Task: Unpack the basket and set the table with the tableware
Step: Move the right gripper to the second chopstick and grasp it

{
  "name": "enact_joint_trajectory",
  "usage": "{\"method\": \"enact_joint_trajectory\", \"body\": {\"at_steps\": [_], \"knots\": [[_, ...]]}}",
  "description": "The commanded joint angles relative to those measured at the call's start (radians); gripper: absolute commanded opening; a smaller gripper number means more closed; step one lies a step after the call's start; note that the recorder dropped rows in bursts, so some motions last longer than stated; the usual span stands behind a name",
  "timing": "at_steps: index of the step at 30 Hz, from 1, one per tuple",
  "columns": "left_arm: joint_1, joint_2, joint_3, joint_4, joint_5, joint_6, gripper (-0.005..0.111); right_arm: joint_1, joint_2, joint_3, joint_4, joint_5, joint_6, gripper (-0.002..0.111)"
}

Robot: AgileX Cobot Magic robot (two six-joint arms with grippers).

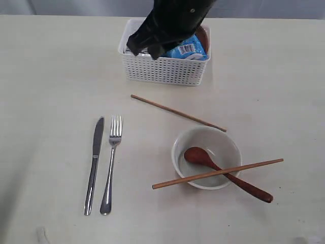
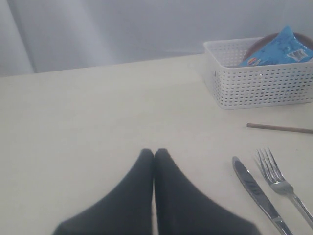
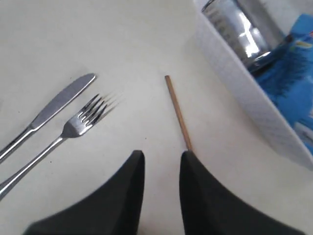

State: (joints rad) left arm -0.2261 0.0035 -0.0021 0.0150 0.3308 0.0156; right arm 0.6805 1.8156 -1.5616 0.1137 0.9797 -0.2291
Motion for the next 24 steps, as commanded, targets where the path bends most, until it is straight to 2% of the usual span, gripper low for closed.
{"method": "enact_joint_trajectory", "body": {"at_steps": [1,7,10,11,24], "knots": [[-0.006,-0.004,0.002,-0.002,-0.011,-0.004,0.000,-0.004,0.159,-0.112,0.023,0.103,-0.056,0.025],[-0.006,-0.004,0.002,-0.002,-0.011,-0.004,0.000,-0.004,0.293,-0.148,0.018,0.107,-0.146,0.025],[-0.006,-0.004,0.002,-0.002,-0.011,-0.004,0.000,-0.004,0.340,-0.148,-0.032,0.085,-0.150,0.042],[-0.006,-0.004,0.002,-0.002,-0.011,-0.004,0.000,-0.004,0.345,-0.148,-0.040,0.083,-0.146,0.043],[-0.006,-0.004,0.002,0.000,-0.011,-0.004,0.000,-0.004,0.448,-0.148,-0.104,0.017,-0.187,0.042]]}}
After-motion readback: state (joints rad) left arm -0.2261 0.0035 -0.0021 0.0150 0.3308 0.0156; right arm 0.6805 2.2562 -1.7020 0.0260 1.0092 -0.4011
